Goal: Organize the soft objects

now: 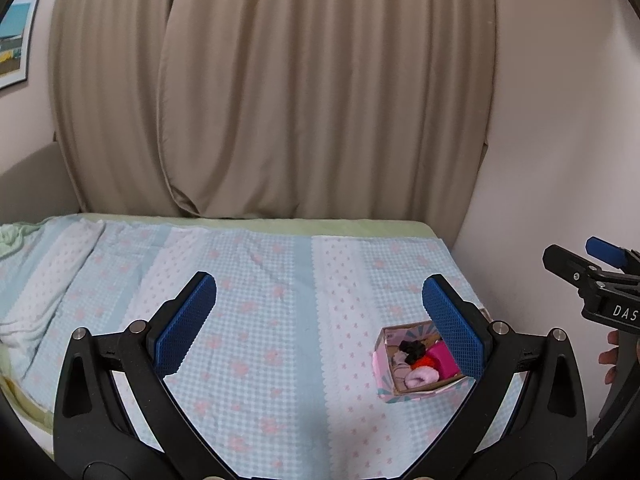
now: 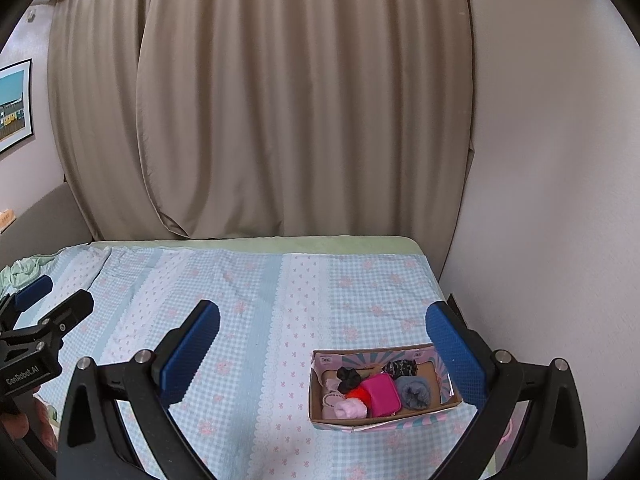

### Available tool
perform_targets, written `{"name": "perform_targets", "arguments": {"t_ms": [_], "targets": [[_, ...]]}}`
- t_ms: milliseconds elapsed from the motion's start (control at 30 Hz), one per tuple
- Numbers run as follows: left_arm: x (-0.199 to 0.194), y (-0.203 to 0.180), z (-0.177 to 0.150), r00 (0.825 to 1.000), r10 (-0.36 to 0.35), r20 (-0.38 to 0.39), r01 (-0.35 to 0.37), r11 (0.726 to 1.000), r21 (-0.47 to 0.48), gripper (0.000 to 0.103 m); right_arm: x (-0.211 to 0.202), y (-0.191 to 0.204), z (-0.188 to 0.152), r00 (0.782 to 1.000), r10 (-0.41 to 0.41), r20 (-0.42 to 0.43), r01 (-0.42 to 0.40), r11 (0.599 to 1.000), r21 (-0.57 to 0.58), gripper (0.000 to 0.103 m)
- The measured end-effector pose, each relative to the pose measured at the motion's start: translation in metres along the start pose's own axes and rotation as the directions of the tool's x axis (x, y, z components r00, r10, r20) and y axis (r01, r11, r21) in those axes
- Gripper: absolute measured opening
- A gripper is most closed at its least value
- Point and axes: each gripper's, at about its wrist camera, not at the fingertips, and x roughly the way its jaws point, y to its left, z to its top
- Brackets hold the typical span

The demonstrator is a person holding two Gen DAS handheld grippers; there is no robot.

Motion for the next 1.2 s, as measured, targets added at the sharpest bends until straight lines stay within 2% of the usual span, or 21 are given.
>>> {"name": "perform_targets", "arguments": {"t_ms": [1200], "targets": [[0.016,-0.007,0.010,1.000,0.005,0.007,-0.005,1.000,0.017,0.103,0.015,-0.013,0.012,1.000,-0.004,-0.004,0.004,1.000,0.010,0.103]]}}
